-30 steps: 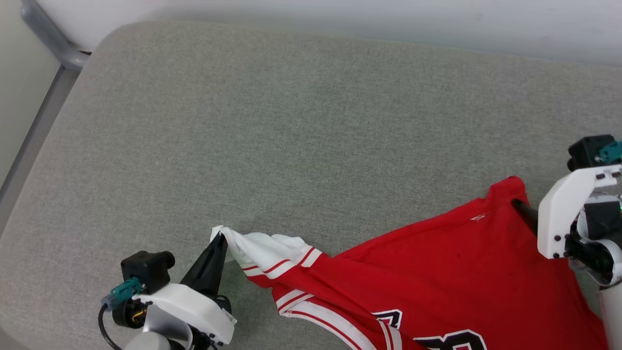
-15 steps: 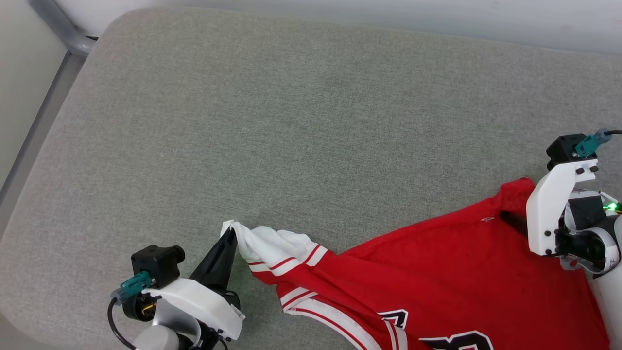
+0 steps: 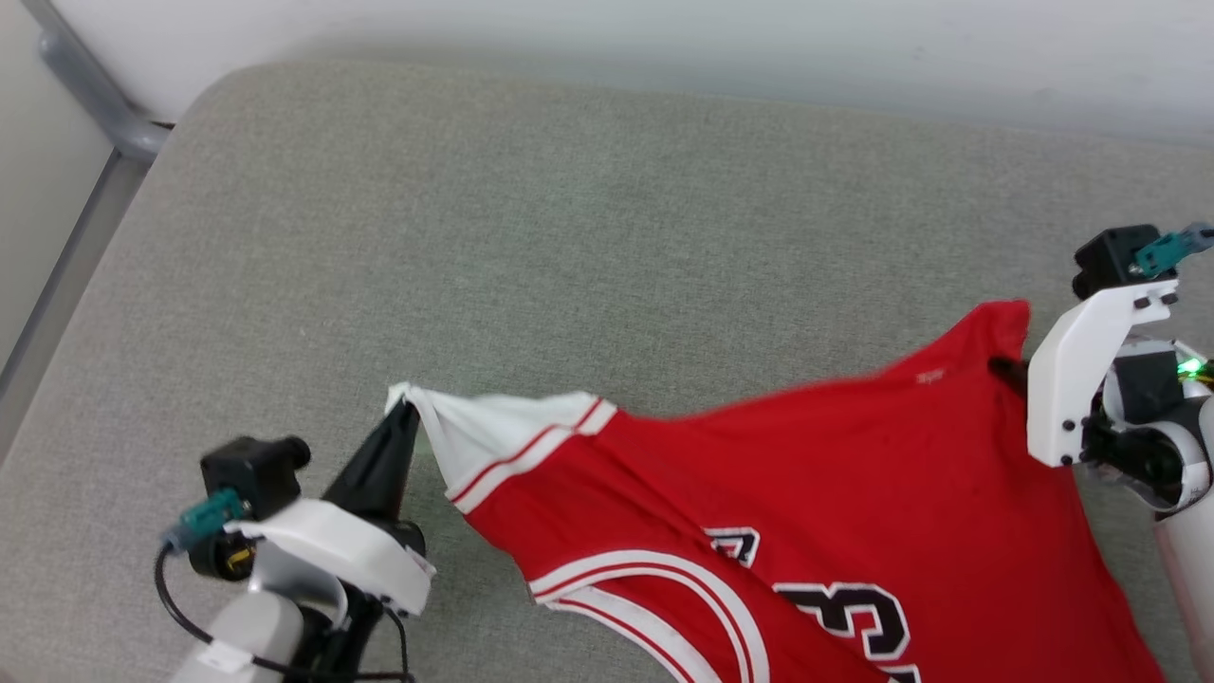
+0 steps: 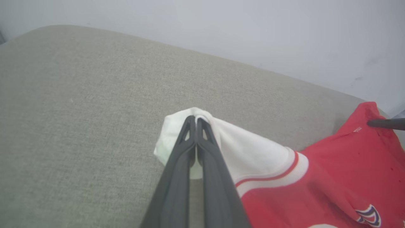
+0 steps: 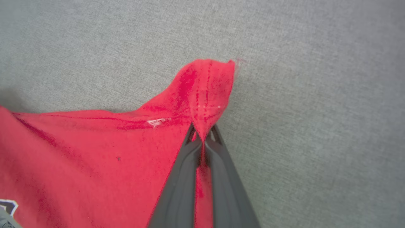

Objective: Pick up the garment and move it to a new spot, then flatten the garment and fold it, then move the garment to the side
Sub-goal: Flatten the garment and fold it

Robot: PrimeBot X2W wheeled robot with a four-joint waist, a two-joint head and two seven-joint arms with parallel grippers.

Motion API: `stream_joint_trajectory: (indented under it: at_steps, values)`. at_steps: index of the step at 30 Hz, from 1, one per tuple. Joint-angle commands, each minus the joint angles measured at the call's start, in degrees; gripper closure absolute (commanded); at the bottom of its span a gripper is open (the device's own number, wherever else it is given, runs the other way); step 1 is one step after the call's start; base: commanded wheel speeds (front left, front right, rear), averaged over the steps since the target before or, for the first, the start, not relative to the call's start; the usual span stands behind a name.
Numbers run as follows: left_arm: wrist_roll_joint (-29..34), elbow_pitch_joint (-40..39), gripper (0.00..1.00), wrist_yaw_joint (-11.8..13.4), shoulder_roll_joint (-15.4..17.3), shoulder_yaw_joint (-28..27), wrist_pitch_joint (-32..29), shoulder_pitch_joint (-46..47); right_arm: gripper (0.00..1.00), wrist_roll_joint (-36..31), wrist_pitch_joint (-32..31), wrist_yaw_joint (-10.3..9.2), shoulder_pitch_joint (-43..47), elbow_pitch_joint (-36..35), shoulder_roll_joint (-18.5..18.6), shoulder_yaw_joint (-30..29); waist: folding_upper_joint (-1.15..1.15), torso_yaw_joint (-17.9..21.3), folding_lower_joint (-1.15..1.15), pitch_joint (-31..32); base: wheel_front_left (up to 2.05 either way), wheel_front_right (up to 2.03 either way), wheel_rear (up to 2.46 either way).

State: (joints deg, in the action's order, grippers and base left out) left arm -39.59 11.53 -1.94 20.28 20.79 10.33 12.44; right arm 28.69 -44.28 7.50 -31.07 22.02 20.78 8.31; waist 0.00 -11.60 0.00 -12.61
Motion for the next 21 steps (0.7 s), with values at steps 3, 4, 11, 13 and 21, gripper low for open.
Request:
stream_joint_trajectory:
  at_steps: [3,4,11,13,21]
  values:
    - [0.3,0.1,1.00,0.2,1.3,-1.1,-0.3,3.7,1.00,-1.4,2.1,-0.02,-1.6,-0.9,0.5,-1.2,0.00,1.3,0.00,1.4,0.00,0.00,0.00]
    - [0.4,0.1,1.00,0.2,1.6,-1.5,-0.4,5.1,1.00,-2.3,3.0,-0.03,-2.1,-1.0,0.6,-1.9,0.00,1.7,0.00,1.7,0.00,0.00,0.00]
    - [1.5,2.0,1.00,-1.0,3.8,-2.5,-3.2,18.1,1.00,-8.7,7.2,-0.04,-7.0,-0.5,-2.0,-6.2,0.00,4.2,0.00,2.1,0.00,0.00,0.00]
    - [1.7,3.5,1.00,-1.5,4.0,-2.3,-4.2,22.4,1.00,-10.6,8.5,-0.04,-9.3,-0.5,-2.9,-7.2,0.00,4.8,0.00,1.6,0.00,0.00,0.00]
    - [3.9,11.7,1.00,-2.7,4.4,-2.7,-5.0,41.4,1.00,-19.3,14.9,-0.05,-21.4,-0.2,-4.8,-11.8,0.00,6.8,0.00,-2.3,0.00,0.00,0.00]
